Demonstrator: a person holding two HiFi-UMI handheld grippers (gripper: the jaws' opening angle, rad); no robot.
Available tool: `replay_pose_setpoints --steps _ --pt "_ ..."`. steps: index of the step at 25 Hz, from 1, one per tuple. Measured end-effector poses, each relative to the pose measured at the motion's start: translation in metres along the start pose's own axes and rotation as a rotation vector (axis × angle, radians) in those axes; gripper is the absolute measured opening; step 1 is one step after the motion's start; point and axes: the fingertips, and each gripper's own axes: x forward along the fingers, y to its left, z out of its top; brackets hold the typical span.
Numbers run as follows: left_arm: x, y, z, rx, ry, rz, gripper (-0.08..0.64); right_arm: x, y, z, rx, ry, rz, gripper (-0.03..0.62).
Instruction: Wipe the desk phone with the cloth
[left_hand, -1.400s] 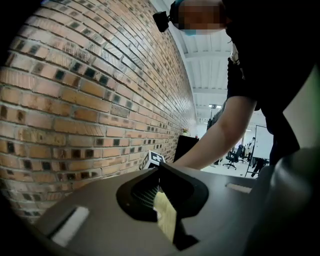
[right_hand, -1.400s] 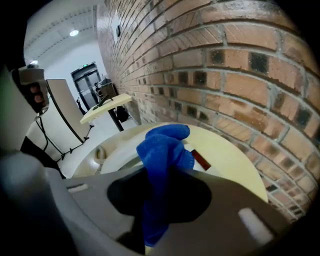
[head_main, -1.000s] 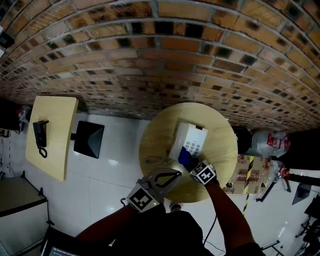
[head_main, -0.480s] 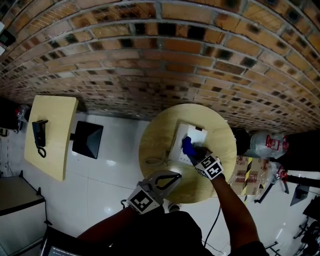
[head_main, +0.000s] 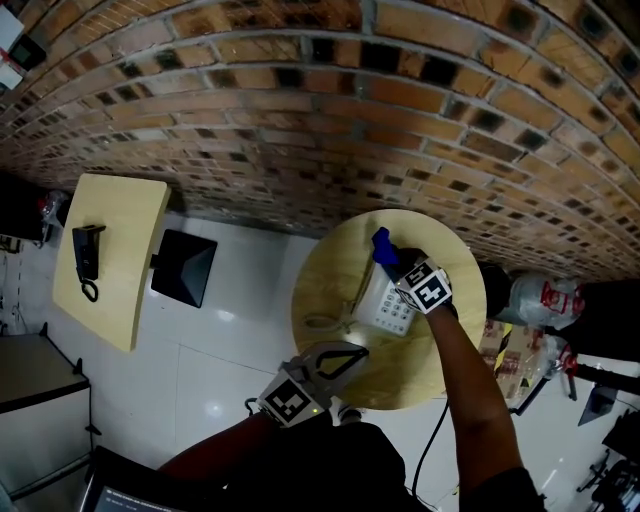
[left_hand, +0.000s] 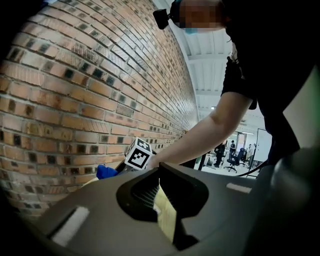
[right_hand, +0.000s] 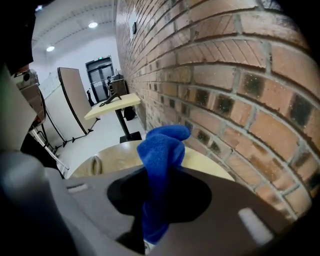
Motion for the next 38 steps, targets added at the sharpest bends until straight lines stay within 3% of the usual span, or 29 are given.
replay_pose_setpoints --steps 4,9,15,22,26,30,34,38 --pt "-0.002 0.008 0.001 -0.005 -0.016 0.007 -0.011 -0.001 0.024 -0.003 0.038 -0.035 0.031 0.083" --pt "-0.001 0.011 -0.004 -0.004 0.003 0.002 -0.011 -0.002 0.084 -0.016 0.043 -0.042 0.126 0.083" --pt "0.008 0.004 -0.003 0.013 0.011 -0.018 -0.011 0.009 0.161 -0.049 -0.008 0.024 0.219 0.083" --pt "0.011 -0.002 -0.006 0.008 0.016 -0.021 -0.011 0.018 0.183 -0.077 0.001 0.081 0.246 0.083" --pt "0.013 -0.001 -0.004 0.001 0.004 -0.006 -0.011 0.001 0.168 -0.056 0.02 0.007 0.228 0.083" --pt "0.019 -0.004 0.004 0.005 -0.01 -0.015 -0.011 -0.034 0.116 -0.052 0.091 -0.062 0.122 0.083" --pt "0.025 -0.011 0.005 0.017 -0.005 -0.035 -0.011 -0.077 0.041 -0.086 0.221 -0.087 -0.043 0.083" --pt "0.031 -0.018 0.003 0.018 0.003 -0.053 -0.011 -0.106 -0.014 -0.149 0.351 -0.042 -0.168 0.083"
